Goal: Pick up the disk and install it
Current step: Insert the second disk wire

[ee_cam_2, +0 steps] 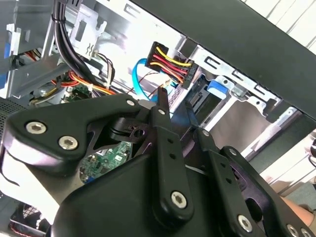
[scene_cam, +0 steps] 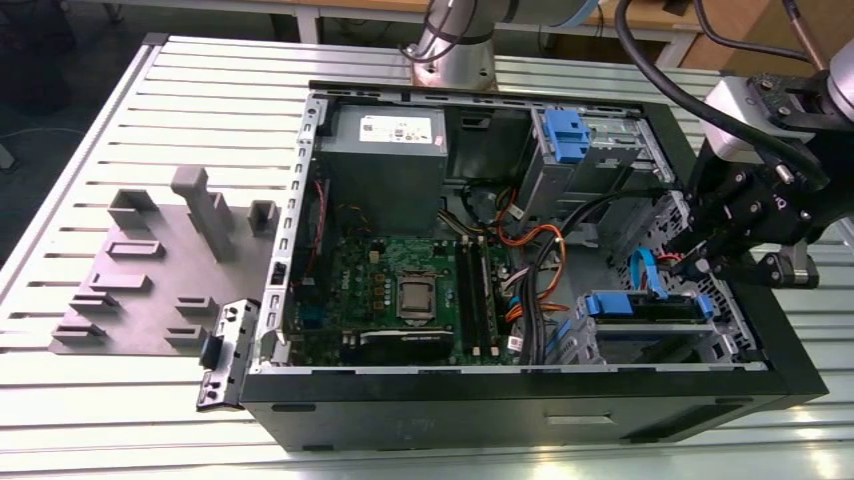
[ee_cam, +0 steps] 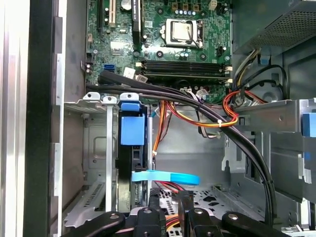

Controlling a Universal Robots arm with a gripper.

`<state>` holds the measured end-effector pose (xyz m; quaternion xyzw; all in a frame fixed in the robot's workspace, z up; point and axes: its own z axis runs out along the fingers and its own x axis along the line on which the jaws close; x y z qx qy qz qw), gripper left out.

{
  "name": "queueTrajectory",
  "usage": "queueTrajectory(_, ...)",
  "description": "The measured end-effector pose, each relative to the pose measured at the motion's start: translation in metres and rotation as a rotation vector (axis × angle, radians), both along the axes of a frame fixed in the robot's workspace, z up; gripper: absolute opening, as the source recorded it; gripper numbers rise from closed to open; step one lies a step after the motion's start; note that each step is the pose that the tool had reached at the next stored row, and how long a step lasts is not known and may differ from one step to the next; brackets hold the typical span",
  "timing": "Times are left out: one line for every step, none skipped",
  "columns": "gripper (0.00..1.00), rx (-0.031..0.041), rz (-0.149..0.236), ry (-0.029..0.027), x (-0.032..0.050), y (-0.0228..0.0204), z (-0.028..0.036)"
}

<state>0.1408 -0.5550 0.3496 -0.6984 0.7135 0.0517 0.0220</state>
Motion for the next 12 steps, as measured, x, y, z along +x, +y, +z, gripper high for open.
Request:
queueTrajectory(0.29, 0.0002, 0.0, 0.0, 0.0001, 0.0002, -0.0004)
queueTrajectory(0.29, 0.0001, 0.0, 0.0, 0.0002, 0.0002, -0.0005)
queueTrajectory(0.29, -0.0001, 0.0, 0.0, 0.0001, 0.0002, -0.0004)
queueTrajectory(0.29, -0.0003, 0.0, 0.0, 0.0002, 0.0003, -0.0004)
queueTrajectory(0.29, -0.0003, 0.0, 0.0, 0.0002, 0.0003, -0.0004)
queueTrajectory(0.29, -0.0002, 0.0, 0.0, 0.0002, 0.0003, -0.0005)
queueTrajectory(0.29, -0.0002, 0.0, 0.0001, 0.0002, 0.0003, -0.0005)
queueTrajectory(0.31, -0.0003, 0.0, 0.0, 0.0002, 0.0003, -0.0005)
queueTrajectory(0.31, -0.0002, 0.0, 0.0, 0.0002, 0.0003, -0.0005)
queueTrajectory(0.36, -0.0003, 0.0, 0.0001, 0.0002, 0.0003, -0.0006)
queueTrajectory(0.36, -0.0002, 0.0, 0.0001, 0.0002, 0.0003, -0.0006)
queueTrajectory(0.42, -0.0002, 0.0, 0.0, 0.0002, 0.0003, -0.0007)
